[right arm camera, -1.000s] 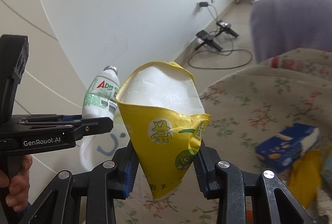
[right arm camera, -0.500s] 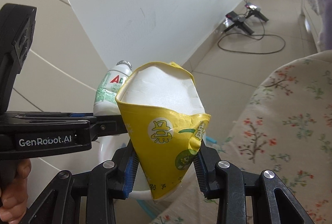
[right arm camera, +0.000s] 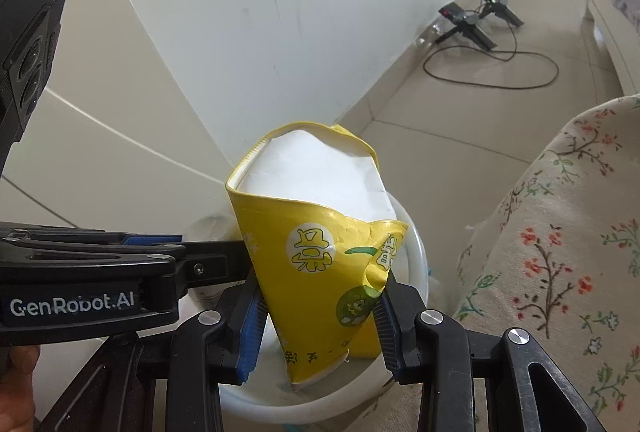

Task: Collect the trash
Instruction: 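Carry bottle and yellow cup over the basin and open both tools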

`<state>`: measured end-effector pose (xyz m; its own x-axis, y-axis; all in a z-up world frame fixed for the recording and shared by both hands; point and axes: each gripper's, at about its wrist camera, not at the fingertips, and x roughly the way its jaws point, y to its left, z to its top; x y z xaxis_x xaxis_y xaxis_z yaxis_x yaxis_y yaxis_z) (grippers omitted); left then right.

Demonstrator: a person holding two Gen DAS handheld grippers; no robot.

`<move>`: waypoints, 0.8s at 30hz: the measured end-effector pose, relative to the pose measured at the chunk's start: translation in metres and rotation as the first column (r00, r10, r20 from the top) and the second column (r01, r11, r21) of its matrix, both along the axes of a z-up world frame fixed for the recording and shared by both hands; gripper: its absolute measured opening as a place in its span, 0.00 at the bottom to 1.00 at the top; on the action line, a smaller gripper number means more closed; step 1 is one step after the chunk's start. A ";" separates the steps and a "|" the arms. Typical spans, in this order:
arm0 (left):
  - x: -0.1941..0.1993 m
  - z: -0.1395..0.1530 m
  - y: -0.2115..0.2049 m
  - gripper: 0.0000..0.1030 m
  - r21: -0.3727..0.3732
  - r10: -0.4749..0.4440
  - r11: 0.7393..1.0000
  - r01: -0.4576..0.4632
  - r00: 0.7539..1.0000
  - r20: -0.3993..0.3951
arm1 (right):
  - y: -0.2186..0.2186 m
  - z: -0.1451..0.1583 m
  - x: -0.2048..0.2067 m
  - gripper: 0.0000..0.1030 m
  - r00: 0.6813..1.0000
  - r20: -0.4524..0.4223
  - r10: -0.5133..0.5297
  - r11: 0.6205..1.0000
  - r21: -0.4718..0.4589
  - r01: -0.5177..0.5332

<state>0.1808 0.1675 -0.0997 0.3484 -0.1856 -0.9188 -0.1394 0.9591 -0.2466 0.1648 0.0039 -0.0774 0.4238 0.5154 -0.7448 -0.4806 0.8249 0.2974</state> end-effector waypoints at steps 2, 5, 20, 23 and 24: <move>0.001 -0.002 0.003 0.33 -0.007 0.010 1.000 -0.010 1.000 -0.004 | 0.003 -0.004 0.001 0.41 1.000 0.002 0.002 1.000 -0.003 -0.002; 0.002 -0.002 0.005 0.33 -0.002 0.016 1.000 -0.016 1.000 0.000 | 0.006 -0.008 0.004 0.42 1.000 -0.005 0.004 1.000 0.005 -0.004; 0.003 -0.011 0.029 0.35 -0.100 0.120 0.987 -0.127 0.990 -0.069 | 0.010 -0.024 0.020 0.42 0.997 -0.078 0.011 0.997 0.077 -0.005; 0.002 -0.009 0.033 0.35 -0.117 0.140 0.982 -0.148 0.988 -0.071 | 0.007 -0.027 0.023 0.42 0.995 -0.103 0.016 0.993 0.115 -0.004; 0.002 -0.008 0.035 0.35 -0.119 0.148 0.981 -0.155 0.987 -0.069 | 0.006 -0.028 0.023 0.43 0.993 -0.114 0.021 0.991 0.133 -0.006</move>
